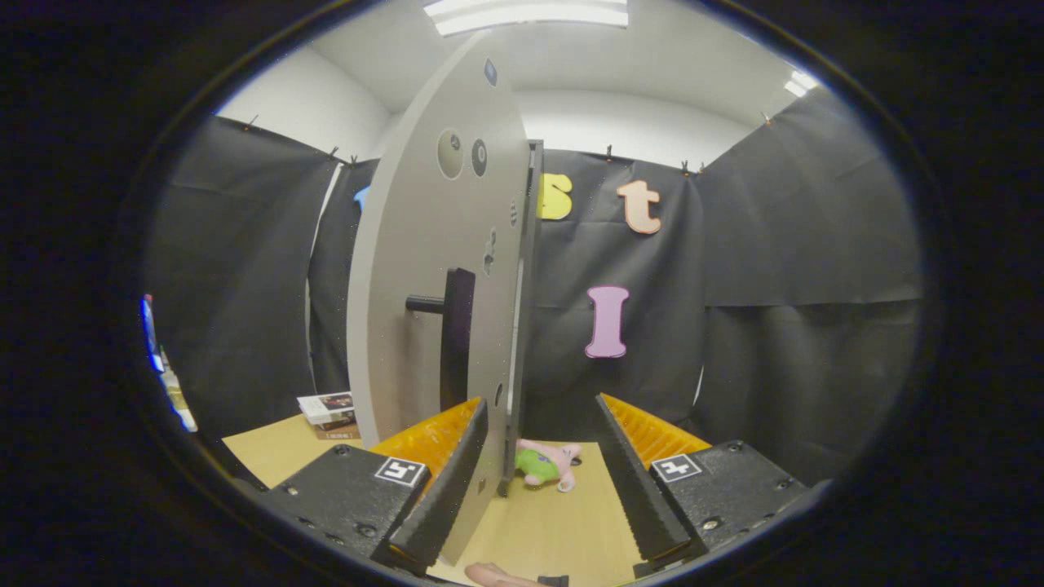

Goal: Open the shoe cabinet door, grab the shoes and put them into the shoe cabinet, then close the shoe cabinet door.

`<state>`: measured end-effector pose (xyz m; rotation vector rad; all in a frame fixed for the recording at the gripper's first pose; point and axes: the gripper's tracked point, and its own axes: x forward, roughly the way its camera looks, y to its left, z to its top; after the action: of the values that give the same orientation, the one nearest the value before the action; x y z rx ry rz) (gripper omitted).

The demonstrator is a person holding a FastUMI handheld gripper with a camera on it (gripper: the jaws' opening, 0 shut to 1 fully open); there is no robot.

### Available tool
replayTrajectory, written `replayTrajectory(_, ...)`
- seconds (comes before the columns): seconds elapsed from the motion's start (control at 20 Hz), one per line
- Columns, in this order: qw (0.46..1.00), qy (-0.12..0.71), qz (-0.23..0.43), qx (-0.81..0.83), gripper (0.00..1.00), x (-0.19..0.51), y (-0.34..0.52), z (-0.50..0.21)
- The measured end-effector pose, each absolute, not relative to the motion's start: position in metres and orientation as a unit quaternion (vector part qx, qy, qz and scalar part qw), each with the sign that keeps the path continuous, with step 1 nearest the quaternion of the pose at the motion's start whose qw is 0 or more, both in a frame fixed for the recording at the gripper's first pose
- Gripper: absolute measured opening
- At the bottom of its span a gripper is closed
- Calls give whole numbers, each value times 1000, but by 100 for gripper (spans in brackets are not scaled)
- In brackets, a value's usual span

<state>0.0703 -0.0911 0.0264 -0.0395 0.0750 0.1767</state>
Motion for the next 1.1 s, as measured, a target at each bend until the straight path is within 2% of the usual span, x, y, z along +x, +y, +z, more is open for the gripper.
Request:
replayTrajectory(0.35, 994, 29, 101, -14, 86, 70, -42, 29)
replayTrajectory(0.85, 985, 70, 157, 6, 87, 104, 101, 20)
replayTrajectory(1.1, 981, 109, 157, 26, 91, 119, 159, -23)
